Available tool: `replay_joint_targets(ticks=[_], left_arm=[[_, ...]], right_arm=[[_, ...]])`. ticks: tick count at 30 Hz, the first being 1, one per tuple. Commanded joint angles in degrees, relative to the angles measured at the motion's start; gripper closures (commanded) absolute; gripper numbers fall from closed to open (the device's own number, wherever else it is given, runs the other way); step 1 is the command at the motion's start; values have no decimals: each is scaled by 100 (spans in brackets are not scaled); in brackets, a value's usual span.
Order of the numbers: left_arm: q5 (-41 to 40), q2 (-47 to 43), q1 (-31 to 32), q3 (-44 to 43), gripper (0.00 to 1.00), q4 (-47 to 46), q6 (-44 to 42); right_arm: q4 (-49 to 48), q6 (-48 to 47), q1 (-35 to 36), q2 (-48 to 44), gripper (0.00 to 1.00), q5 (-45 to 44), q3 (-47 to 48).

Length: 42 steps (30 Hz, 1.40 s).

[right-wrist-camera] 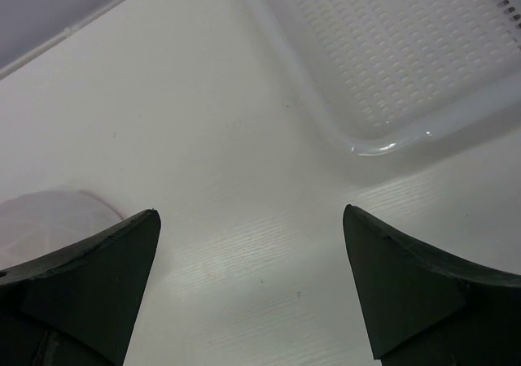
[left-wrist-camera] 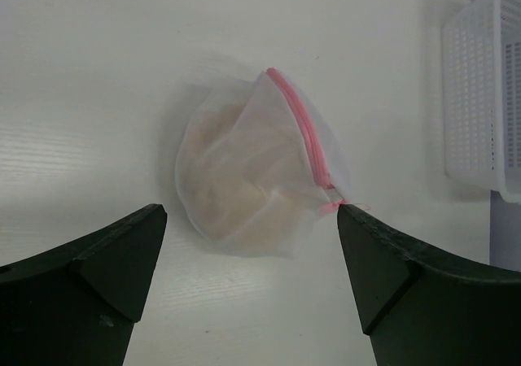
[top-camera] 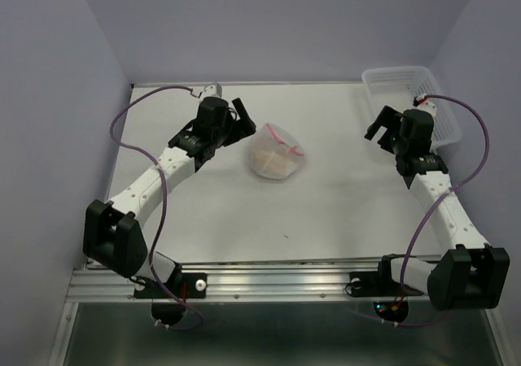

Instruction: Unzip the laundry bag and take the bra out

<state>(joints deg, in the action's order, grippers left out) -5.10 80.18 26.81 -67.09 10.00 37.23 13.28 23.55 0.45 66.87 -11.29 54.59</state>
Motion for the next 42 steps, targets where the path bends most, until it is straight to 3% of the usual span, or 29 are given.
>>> replay_joint_targets(ticks=[1,5,12,25,28,29,31,34,38,42], left_arm=[[-113,436,324,-761,1,107,275],[-219,1025,553,-1314,1,265,504],[-773,2220,808,-2701,2,1029,1005],[-650,3266,861,-3249,15,1417,1304],[-536,3468,870,-3424,40,1435,1278],[-501,3513,879,-3477,61,1435,1252],[-457,3609,879,-3635,87,1496,1199],[-456,3601,870,-3715,100,1558,1120],[-448,3487,870,-3601,100,1558,1023],[-395,3320,888,-3294,100,1488,1180]], right_arm=[[-203,-325,-1,-78,0,531,61],[-361,-649,-1,-34,0,733,-80],[-370,-1028,421,37,0,-311,-150],[-273,-949,526,291,0,-1323,-124],[-229,-931,579,432,0,-1420,-54],[-177,-931,579,528,0,-1394,-27],[-159,-1088,684,607,0,-1227,34],[-474,-1422,1210,547,0,-1007,-79],[-1029,-1582,1537,327,0,-429,-256],[-1073,-1591,1687,256,0,1053,-203]])
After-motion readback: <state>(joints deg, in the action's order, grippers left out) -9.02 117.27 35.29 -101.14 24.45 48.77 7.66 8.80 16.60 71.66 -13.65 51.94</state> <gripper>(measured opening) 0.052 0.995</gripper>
